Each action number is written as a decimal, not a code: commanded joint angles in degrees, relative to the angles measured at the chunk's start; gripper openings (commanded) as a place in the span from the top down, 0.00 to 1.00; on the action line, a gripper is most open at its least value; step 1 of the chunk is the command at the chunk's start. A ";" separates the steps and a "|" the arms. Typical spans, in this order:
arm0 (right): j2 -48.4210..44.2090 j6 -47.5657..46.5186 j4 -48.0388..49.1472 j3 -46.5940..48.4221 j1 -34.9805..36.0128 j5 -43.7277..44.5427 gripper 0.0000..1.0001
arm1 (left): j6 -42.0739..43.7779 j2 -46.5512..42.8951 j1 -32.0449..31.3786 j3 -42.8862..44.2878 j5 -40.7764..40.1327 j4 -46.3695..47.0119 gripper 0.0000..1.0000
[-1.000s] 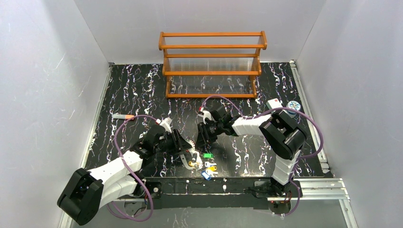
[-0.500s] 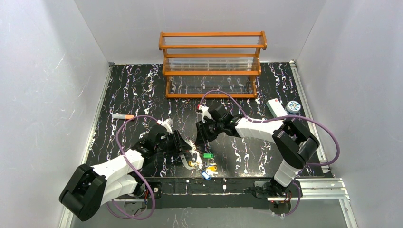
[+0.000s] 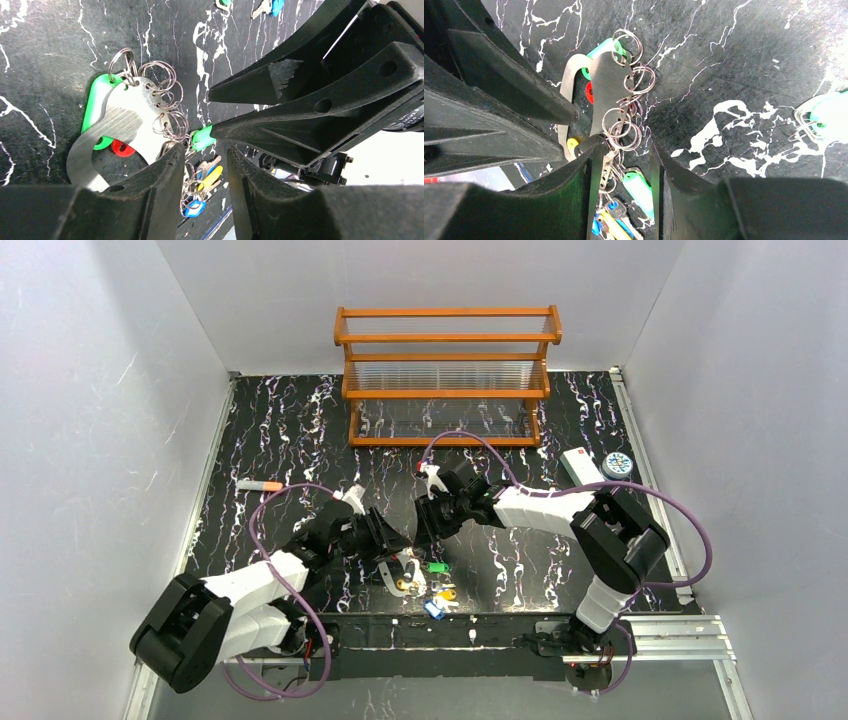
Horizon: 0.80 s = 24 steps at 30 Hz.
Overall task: Put the keys on the keyring
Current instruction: Adjust the keyring at the center of the board.
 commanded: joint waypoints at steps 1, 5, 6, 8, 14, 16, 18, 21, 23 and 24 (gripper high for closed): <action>0.38 0.86 0.40 0.78 -0.07 -0.82 0.52 | -3.47 1.48 -0.96 -0.71 -0.10 2.47 0.66; 0.13 1.22 0.21 0.81 -0.19 -0.50 0.52 | -4.41 3.01 -1.86 -0.71 -1.32 2.47 0.63; 0.11 1.36 0.20 0.86 -0.16 -0.42 0.52 | -4.47 3.26 -2.07 -0.64 -1.64 2.47 0.62; -0.04 1.60 0.10 0.90 -0.23 -0.13 0.52 | -4.55 3.74 -2.69 -0.54 -2.32 2.42 0.58; -0.33 2.11 -1.02 0.76 -0.65 1.57 0.52 | -4.48 5.26 -3.65 -0.28 -3.97 2.56 0.56; -0.54 2.06 -1.23 0.43 -0.81 2.17 0.52 | -4.55 6.20 -3.67 -0.19 -4.13 3.32 0.56; -0.79 1.94 -1.87 0.40 -0.87 3.16 0.52 | -4.65 7.34 -3.78 -0.07 -4.13 4.48 0.56; -1.47 1.85 -2.38 0.25 -1.02 3.94 0.52 | -4.36 8.83 -3.93 0.69 -4.26 5.57 0.56; -1.85 1.80 -2.69 0.15 -1.12 4.31 0.52 | -4.14 9.88 -3.95 1.23 -4.33 6.20 0.56; -2.05 1.84 -2.87 0.14 -1.16 4.60 0.52 | -4.13 10.37 -3.94 1.56 -4.31 6.59 0.56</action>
